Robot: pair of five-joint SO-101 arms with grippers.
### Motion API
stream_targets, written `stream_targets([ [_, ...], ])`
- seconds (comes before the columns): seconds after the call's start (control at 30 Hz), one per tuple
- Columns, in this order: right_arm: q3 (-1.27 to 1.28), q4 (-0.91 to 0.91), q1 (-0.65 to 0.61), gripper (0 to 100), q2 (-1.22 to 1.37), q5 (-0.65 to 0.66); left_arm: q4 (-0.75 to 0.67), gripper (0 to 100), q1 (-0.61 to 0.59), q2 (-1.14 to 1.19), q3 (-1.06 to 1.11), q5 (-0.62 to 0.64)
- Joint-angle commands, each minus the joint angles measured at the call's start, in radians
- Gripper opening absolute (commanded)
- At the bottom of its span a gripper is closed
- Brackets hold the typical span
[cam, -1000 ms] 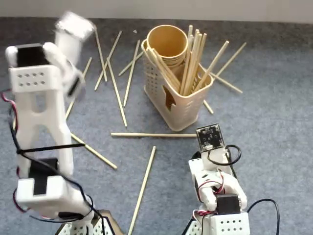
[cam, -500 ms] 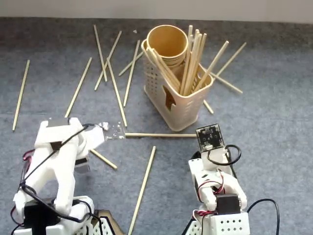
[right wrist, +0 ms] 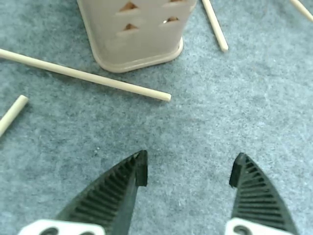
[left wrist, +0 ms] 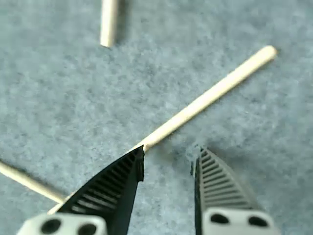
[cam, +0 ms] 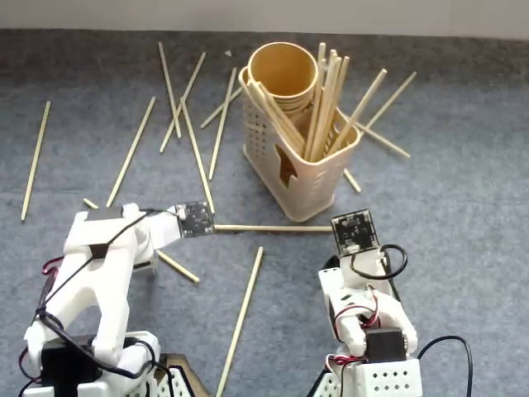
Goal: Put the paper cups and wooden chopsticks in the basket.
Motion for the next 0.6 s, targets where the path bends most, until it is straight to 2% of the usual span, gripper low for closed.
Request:
stream_targets([
  [0.0,-0.004,0.001,-0.005,27.5,-0.012,-0.003,-0.032,19,0.015,-0.033,-0.071,-0.319],
  [0.3,-0.004,0.001,-0.005,27.5,-0.012,-0.003,-0.035,19,0.064,0.044,-0.085,-0.322],
  [0.57,-0.004,0.001,-0.005,27.5,-0.012,-0.003,-0.025,19,0.041,0.082,-0.085,-0.353],
])
